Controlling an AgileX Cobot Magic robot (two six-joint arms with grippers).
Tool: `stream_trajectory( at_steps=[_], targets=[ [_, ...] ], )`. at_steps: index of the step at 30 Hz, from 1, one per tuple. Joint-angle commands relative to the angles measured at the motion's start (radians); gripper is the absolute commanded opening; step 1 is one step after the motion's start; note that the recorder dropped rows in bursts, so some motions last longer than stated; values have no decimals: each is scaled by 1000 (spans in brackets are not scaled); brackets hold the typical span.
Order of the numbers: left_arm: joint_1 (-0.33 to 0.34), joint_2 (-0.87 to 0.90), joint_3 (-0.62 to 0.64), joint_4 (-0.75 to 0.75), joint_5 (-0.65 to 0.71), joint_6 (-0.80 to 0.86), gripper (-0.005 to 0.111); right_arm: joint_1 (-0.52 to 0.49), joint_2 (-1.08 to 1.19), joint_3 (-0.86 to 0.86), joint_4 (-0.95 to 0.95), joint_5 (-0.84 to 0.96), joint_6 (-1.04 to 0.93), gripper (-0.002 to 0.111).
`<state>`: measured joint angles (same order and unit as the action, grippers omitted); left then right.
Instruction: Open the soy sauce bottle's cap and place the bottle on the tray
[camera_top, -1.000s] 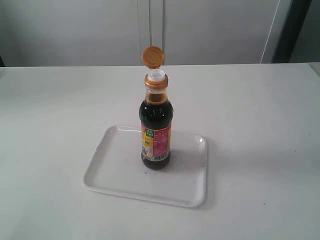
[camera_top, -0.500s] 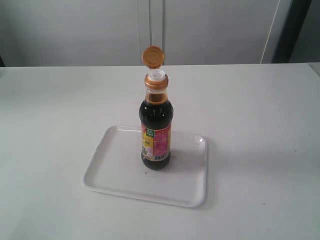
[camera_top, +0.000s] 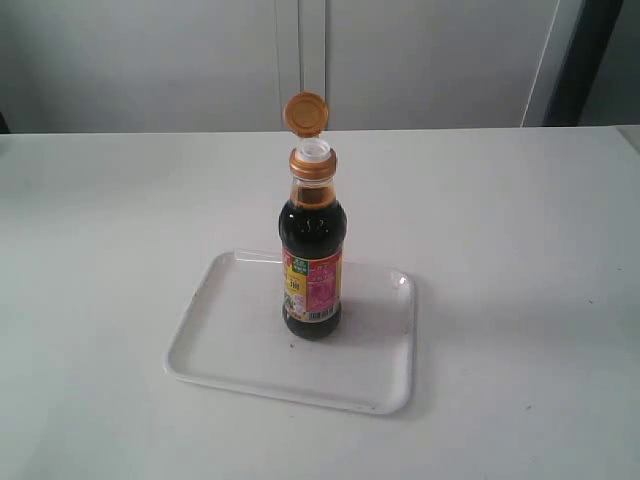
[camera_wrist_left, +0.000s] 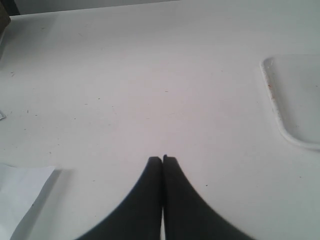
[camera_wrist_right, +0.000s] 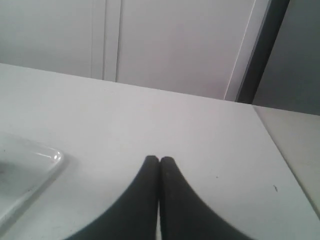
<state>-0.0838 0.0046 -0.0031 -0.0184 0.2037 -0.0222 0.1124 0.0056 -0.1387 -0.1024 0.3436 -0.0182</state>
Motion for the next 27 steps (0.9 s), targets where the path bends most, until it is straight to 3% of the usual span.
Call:
stream_trajectory(
  at_steps=[1, 14, 27],
  targets=[
    [3, -5, 3, -11, -3, 1, 0, -4, -6, 42, 5, -3, -2, 0],
    [3, -5, 3, -11, -3, 1, 0, -4, -6, 139, 47, -94, -2, 0],
    [3, -5, 3, -11, -3, 1, 0, -4, -6, 139, 47, -32, -4, 0]
  ],
)
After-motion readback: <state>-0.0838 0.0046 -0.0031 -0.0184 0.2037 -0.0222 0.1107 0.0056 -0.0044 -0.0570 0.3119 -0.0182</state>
